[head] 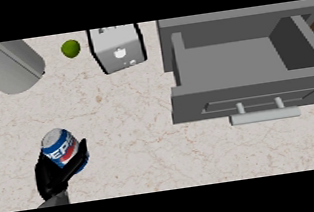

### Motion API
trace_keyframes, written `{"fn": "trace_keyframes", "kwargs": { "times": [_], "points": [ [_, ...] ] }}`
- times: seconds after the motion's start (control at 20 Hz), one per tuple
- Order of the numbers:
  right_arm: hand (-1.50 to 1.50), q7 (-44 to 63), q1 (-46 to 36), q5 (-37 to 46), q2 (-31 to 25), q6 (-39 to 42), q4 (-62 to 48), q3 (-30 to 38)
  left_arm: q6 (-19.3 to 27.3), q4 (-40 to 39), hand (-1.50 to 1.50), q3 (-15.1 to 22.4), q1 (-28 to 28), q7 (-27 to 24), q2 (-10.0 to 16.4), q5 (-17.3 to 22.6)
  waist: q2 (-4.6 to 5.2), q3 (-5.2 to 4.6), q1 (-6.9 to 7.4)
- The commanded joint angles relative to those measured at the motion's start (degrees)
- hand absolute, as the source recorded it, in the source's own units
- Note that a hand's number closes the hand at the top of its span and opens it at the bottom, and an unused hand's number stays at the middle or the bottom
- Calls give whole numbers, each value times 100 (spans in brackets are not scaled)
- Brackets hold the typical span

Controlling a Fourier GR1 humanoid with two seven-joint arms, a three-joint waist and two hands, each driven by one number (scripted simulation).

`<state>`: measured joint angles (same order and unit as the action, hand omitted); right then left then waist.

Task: Pick up the can, place it into the drawer and close the drawer

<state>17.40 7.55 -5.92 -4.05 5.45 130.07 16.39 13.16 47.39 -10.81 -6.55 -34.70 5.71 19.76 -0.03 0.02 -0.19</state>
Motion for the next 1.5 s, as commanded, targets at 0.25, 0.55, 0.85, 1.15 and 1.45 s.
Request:
{"fn": "trace_keyframes", "kwargs": {
  "times": [0.25, 0.55, 0.85, 1.15, 1.45],
  "points": [
    [-150, -269, -182, -175, -188, 128, -362, 381, 7, -89, 150, 29, -560, -163, -167, -10, 4, -2, -9],
    [-150, 223, -290, -80, -132, -19, 95, 85, -902, -529, 150, 764, -1777, 559, -23, -396, 24, -13, -204],
    [-150, -283, -105, 99, -123, 100, -223, 205, -992, -707, 150, 918, -2443, 989, -151, -553, 5, -1, -37],
    [-150, -240, -82, 343, 32, -3, -61, -27, -773, -136, 150, 1219, -3014, 1654, -237, -815, -5, 0, -11],
    [-150, -30, -260, 113, -186, -20, -61, 275, -215, 735, 150, 1409, -3716, 3081, -561, -813, -12, 1, -3]
  ]
}}
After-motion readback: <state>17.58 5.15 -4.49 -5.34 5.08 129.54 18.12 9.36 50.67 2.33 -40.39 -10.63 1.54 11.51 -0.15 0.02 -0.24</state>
